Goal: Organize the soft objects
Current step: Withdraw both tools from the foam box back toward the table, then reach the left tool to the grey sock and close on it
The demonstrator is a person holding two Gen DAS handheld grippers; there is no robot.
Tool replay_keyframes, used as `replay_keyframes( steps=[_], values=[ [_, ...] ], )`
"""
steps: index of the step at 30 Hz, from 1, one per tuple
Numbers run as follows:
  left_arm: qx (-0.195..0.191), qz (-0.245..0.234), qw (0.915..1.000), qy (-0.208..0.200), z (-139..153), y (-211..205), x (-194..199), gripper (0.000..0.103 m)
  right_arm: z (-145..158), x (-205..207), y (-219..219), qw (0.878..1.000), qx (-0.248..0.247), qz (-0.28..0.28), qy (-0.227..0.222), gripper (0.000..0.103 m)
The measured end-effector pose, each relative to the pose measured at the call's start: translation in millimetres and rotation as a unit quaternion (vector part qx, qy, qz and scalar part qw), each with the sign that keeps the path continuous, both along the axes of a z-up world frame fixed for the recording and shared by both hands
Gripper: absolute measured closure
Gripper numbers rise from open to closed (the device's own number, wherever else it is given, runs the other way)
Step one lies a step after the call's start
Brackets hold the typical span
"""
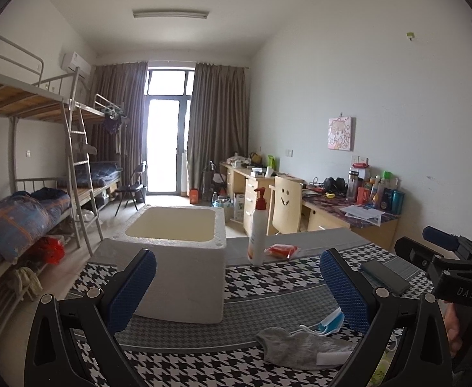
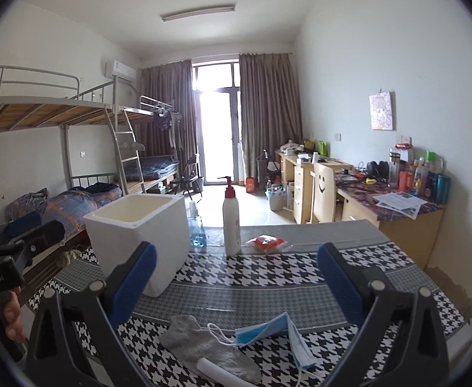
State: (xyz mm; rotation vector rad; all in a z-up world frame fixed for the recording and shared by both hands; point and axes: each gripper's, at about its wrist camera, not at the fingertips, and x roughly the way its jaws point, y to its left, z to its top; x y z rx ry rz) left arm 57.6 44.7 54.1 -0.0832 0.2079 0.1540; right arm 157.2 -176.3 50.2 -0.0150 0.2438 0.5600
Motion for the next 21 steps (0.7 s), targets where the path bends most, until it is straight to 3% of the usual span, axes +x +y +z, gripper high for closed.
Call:
replay_keyframes(
  steps=[12,21],
  values=[
    [-0.007,-0.019,0.9995,0.024,-19,-11,14,0.001,-12,0,-12,1.000,-0.012,-0.018,0.004,0.002],
    [-0.006,-0.035,0.9985,0.042,-30,-21,25,0.001,-29,11,-21,0.999,-0.019,-0.033,0.032,0.002]
  ],
)
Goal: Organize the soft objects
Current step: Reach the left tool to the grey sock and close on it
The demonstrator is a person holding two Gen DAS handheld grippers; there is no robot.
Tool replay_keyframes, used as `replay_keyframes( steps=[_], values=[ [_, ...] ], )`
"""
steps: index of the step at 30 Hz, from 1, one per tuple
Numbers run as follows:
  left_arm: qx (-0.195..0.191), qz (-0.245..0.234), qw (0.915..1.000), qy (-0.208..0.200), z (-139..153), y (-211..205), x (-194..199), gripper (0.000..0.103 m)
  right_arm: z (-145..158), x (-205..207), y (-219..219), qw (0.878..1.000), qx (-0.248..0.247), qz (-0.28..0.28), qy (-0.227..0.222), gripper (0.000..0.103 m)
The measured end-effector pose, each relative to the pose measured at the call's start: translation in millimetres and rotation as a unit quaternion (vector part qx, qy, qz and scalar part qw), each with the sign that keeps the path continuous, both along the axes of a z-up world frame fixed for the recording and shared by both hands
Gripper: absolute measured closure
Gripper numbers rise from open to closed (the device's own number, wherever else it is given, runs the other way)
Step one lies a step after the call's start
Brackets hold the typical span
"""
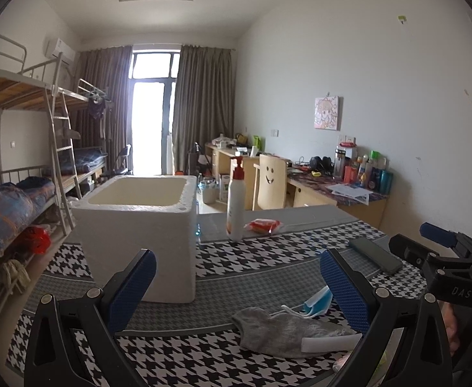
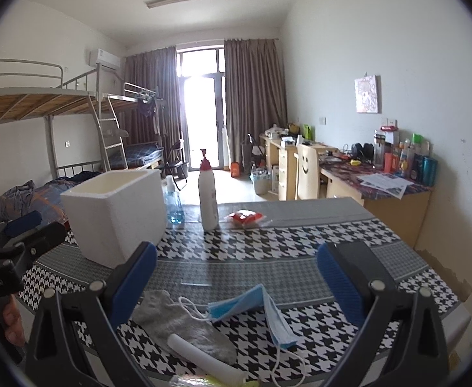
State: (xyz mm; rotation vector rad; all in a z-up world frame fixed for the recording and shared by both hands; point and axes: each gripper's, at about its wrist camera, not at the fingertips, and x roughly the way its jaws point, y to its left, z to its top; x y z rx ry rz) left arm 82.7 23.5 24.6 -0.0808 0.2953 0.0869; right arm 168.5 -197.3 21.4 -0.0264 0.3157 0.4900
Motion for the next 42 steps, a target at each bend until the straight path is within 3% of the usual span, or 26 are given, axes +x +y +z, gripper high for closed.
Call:
replay_keyframes(
  steps=[18,32,42],
  values=[
    [0.012,-0.026,0.9978,0.059,-33,-13,28,0.001,-23,24,-11,0.999,-0.017,-0.026,0.042,0.002],
    [-0.006,-0.056,0.9918,0.114,-63,-11,53,0.001,-44,42,-8,0.996,-0.040,-0.030,0.078,0.002],
    [0.003,-0.069,0.9874,0.143,-76,-13,67,0.004,-56,53,-3,0.993,-0.057,-0.031,0.098,0.002]
  ],
)
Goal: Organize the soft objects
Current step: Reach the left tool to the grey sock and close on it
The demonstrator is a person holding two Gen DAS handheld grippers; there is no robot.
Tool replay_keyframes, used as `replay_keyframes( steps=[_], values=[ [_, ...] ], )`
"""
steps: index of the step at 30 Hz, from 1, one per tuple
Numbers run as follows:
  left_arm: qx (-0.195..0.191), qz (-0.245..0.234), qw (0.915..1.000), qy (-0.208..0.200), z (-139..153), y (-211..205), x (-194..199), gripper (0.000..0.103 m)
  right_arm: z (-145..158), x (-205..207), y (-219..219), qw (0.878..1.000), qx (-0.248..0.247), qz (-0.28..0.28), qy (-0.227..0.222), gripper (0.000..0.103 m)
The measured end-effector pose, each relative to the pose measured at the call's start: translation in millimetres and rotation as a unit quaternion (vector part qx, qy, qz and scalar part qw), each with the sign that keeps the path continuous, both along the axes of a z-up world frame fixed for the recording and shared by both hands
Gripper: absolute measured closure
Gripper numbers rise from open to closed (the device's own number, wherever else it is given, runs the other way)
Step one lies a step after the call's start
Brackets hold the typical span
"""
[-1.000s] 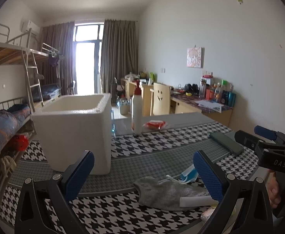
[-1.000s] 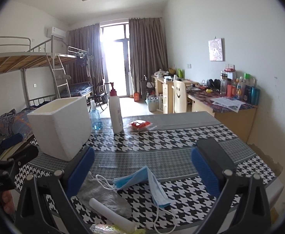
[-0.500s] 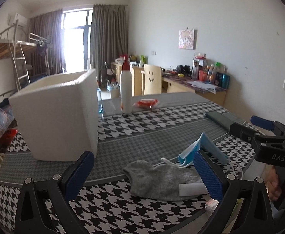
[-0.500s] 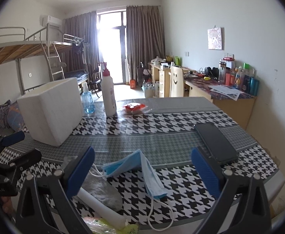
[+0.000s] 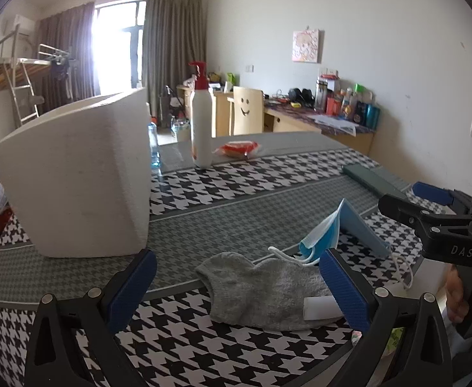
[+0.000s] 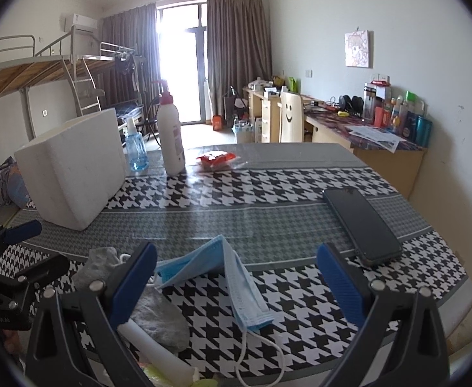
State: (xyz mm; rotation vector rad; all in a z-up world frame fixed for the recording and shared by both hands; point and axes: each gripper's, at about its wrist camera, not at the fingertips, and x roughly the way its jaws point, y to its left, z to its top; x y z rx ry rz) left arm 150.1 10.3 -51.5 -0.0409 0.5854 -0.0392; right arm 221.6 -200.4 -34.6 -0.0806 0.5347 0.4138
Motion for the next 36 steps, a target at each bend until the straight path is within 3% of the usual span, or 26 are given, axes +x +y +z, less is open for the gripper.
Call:
replay_keyframes(
  steps=[14,25,28,36],
  values=[
    [-0.012,-0.022,0.9947,0.100,-28,-3,28,0.034,-17,16,4,0.999,-0.020,0.002,0.035,0.002],
    [0.002,-0.025,0.9912,0.130,-40,-9,33,0.053,-26,26,7,0.998,-0.038,-0.001,0.057,0.002],
    [0.010,-0.023,0.9911,0.131,-42,-10,33,0.055,-28,26,7,0.997,-0.039,-0.002,0.063,0.002],
    [0.023,-0.019,0.9913,0.128,-44,-10,35,0.072,-29,27,9,0.997,-0.043,0.000,0.066,0.002]
  ],
)
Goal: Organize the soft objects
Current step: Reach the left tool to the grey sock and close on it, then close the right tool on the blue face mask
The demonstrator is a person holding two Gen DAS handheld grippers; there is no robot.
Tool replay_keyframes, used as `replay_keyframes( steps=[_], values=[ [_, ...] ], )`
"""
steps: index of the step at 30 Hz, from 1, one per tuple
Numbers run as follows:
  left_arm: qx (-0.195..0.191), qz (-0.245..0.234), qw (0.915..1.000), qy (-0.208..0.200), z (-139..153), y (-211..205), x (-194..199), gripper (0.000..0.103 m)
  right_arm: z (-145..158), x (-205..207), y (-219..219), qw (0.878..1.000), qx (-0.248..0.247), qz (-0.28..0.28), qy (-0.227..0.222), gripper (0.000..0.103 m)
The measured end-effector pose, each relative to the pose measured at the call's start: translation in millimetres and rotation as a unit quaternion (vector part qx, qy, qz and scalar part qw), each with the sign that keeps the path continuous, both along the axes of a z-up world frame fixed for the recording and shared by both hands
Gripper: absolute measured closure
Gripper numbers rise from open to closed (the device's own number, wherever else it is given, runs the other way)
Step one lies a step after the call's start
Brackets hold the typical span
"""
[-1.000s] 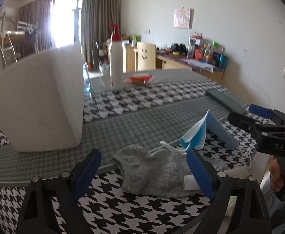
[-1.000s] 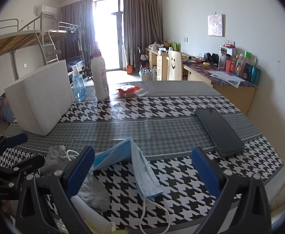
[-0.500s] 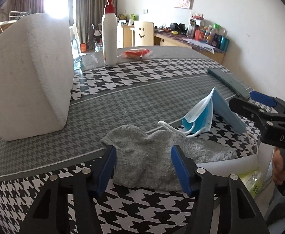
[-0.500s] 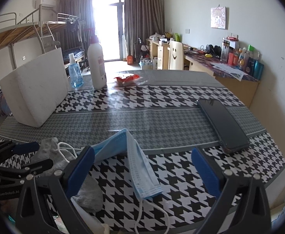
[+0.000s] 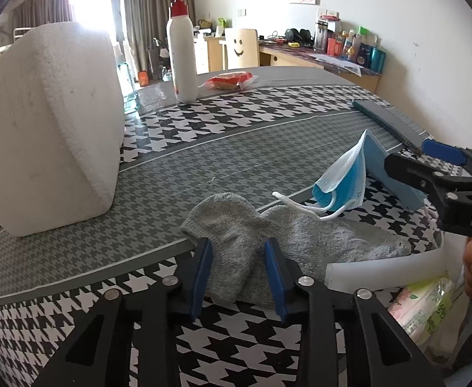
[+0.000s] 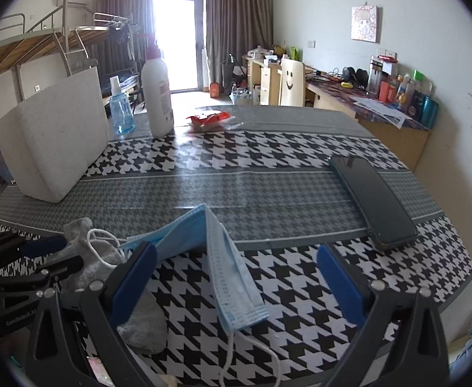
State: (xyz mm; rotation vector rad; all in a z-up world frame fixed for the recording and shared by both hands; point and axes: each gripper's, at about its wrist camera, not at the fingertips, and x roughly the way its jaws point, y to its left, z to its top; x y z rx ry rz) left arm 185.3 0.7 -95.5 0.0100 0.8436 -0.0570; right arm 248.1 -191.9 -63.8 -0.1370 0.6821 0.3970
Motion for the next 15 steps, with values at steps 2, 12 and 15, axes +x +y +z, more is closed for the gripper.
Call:
replay_keyframes(
  steps=[2,12,15],
  values=[
    [0.004,0.003,1.0000,0.000,-0.2,1.3,0.8,0.078,-0.6,1.0,1.2,1.000,-0.002,-0.002,0.001,0.002],
    [-0.023,-0.005,0.9997,-0.004,3.4,6.2,-3.1,0.094,-2.9,5.9,5.2,1.000,-0.006,-0.004,0.008,0.002],
    [-0.033,-0.006,0.9993,-0.015,8.6,8.3,-7.8,0.094,-3.6,8.5,3.9,1.000,-0.001,-0.004,0.015,0.014]
  ],
)
